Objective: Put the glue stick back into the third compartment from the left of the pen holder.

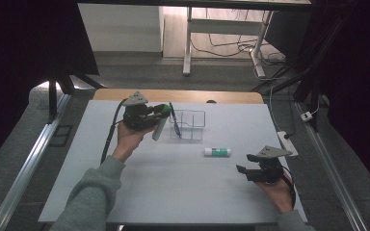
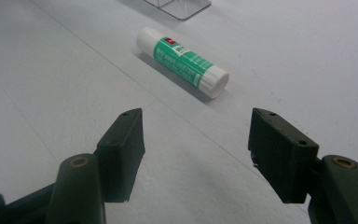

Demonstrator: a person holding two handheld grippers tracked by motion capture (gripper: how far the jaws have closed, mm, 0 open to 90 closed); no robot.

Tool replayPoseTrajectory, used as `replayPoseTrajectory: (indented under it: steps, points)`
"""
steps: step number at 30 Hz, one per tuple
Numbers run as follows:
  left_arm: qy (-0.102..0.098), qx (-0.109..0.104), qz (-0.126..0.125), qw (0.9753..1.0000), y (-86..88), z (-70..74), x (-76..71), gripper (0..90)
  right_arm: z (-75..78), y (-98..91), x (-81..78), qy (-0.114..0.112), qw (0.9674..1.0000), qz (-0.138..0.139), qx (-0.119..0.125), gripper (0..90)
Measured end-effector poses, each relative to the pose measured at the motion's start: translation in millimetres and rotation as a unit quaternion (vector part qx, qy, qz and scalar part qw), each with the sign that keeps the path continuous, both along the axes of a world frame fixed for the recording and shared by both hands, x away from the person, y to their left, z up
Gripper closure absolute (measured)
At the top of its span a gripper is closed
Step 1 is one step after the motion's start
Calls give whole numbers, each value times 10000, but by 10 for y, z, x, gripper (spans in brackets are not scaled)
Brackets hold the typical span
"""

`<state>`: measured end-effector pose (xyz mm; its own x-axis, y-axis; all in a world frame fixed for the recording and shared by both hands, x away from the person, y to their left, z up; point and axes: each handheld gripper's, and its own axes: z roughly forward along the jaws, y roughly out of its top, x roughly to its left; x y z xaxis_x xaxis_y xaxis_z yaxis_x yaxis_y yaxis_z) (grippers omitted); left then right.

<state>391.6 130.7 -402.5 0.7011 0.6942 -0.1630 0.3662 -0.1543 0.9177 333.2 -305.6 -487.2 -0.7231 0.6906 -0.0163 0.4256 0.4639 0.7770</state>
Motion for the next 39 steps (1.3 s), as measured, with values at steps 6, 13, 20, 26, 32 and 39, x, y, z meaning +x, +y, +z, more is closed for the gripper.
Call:
replayPoseTrajectory:
  steps: [6,13,20,26,32,39]
  points:
    - [4,17,3,10000,-57,40,69,664,-4,-5,4,17,10000,-15,18,356]
    - [28,-19,-7,10000,-117,69,137,664,-4,-4,5,19,10000,-13,13,356]
    - [58,-26,99,9999,-155,61,208,664,-9,-13,10,38,10000,-17,-5,356]
    - [90,-69,124,9999,-179,72,261,664,-9,-12,9,37,10000,-10,-12,355]
    - [109,-40,134,9998,-207,72,298,664,-15,-15,13,30,10000,-27,10,355]
    - [120,-9,138,9998,-262,79,346,664,-24,-11,16,42,10000,-22,-12,355]
